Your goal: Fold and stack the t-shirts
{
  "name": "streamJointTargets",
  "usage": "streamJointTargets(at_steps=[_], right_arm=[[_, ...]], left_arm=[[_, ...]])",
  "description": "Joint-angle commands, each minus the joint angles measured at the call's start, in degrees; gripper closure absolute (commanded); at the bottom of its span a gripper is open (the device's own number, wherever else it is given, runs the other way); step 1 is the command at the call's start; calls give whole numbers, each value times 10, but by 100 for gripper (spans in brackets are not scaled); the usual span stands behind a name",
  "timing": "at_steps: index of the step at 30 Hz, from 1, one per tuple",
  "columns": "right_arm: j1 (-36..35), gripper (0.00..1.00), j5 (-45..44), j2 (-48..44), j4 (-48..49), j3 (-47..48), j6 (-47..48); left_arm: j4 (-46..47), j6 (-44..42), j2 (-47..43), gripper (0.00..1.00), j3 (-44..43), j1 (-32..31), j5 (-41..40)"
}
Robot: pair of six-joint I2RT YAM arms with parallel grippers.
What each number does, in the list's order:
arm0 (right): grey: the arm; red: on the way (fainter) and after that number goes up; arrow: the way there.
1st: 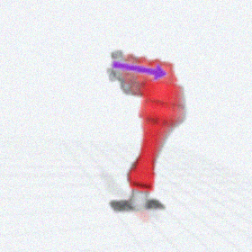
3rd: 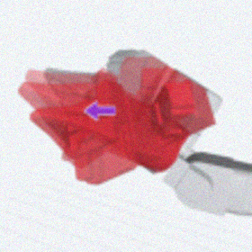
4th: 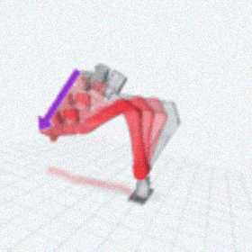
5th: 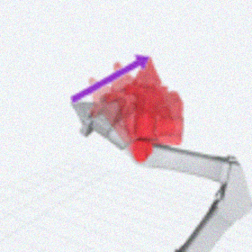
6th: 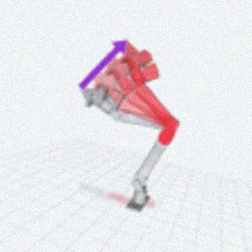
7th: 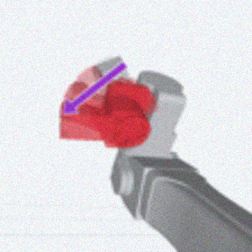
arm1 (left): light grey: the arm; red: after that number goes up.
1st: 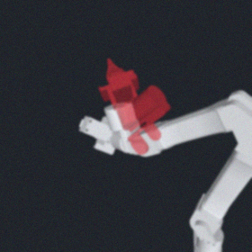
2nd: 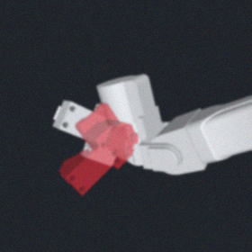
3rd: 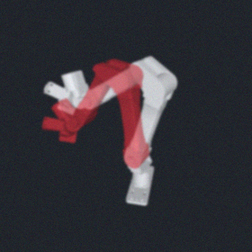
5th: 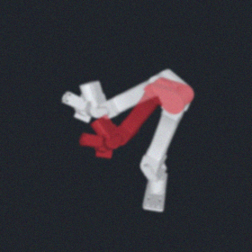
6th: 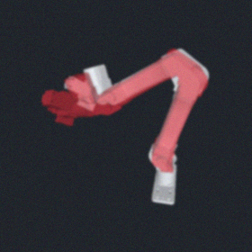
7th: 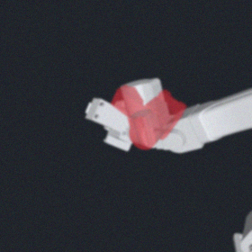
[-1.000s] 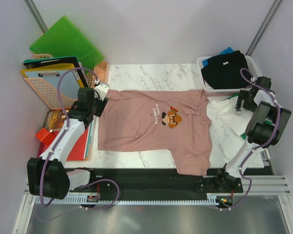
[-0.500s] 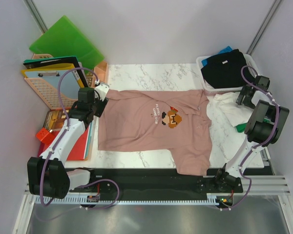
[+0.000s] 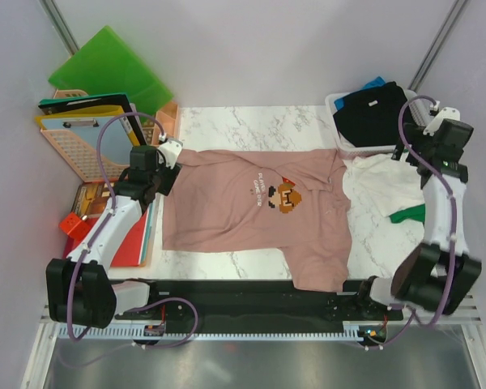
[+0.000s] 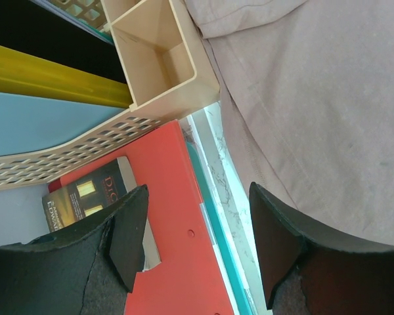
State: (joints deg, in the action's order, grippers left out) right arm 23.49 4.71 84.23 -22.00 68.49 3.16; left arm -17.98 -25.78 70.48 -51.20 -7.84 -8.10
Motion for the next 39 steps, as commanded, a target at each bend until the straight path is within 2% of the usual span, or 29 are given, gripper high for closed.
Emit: streamJointTargets(at_steps=[1,3,8,9,10,12,13,14,16,20,26,27,29,30,39], right_arm=[[2,2,62,-154,-16,4,12],[1,2,81,-206,-31,-1,10],[1,2,144,-234,-88,-4,14],[0,2,173,-230,-117,-5,32],[-1,2,245,-224,-138,0,47],[-21,2,295,-185,-224,18,108],[-34,2,298,-167,-252,43,122],[-59,2,297,-148,-275,56,137],[-77,2,283,-101,-322,83,170],[-92,2,264,-63,-323,104,178],[-165,4,229,2,-319,142,154],[-172,19,231,36,-318,148,151],[-189,36,233,95,-319,168,137],[-195,38,232,115,-319,175,134],[-223,38,198,291,-265,251,76]], left_arm=[[-2,11,7,30,2,2,26],[-4,13,10,30,2,2,34],[-20,18,19,30,-1,1,61],[-24,20,19,30,-1,1,70],[-29,22,20,30,-5,1,79],[-58,26,30,30,-10,0,142],[-81,25,39,30,-28,0,173],[-134,23,49,30,-42,-1,250],[-188,8,93,31,-86,-9,315],[-183,21,123,31,-115,-20,287],[-173,27,160,31,-139,-31,281],[-173,28,164,31,-138,-34,282],[-169,27,171,32,-133,-39,283],[-165,28,171,32,-126,-39,283],[-141,25,164,32,-82,-42,265]])
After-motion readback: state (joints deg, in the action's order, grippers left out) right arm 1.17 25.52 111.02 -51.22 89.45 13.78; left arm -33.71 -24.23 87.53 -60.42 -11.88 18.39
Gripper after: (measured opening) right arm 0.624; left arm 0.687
